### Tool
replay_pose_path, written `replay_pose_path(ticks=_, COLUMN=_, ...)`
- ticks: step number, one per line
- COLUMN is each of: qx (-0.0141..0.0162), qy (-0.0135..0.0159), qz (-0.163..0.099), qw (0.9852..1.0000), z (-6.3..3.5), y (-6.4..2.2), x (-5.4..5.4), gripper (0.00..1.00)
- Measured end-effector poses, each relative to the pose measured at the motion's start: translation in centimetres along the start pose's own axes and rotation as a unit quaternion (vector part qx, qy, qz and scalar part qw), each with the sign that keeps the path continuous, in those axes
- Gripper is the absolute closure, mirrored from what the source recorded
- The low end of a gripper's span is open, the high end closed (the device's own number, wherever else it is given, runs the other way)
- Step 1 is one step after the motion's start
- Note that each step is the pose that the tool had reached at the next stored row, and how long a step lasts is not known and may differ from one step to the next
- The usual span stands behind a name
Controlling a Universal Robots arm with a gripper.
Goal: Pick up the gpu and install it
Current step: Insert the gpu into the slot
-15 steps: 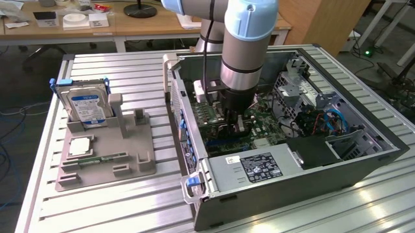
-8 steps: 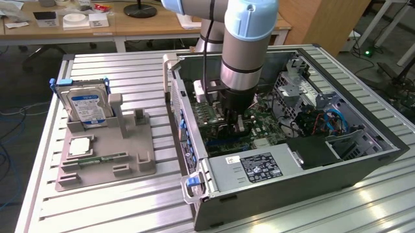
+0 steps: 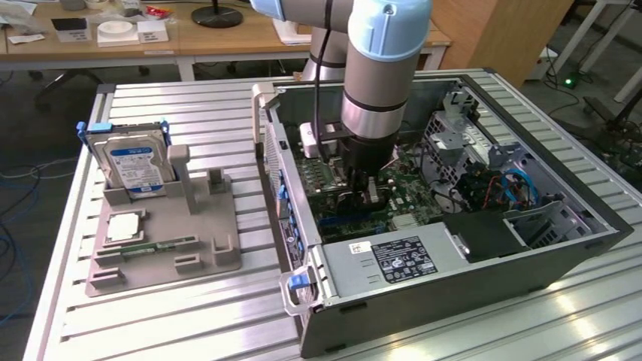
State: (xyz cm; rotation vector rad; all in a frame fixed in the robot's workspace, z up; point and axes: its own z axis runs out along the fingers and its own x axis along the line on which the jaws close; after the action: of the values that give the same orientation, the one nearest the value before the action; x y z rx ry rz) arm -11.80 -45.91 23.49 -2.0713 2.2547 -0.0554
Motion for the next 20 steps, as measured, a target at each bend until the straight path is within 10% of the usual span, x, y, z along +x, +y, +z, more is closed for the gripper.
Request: replay_pose_path(ticks=20, qx=0.0000, qy=0.0000, qz=0.000, qw=1.0000, z=0.03, y=0.00, x=0.18, gripper=0.73)
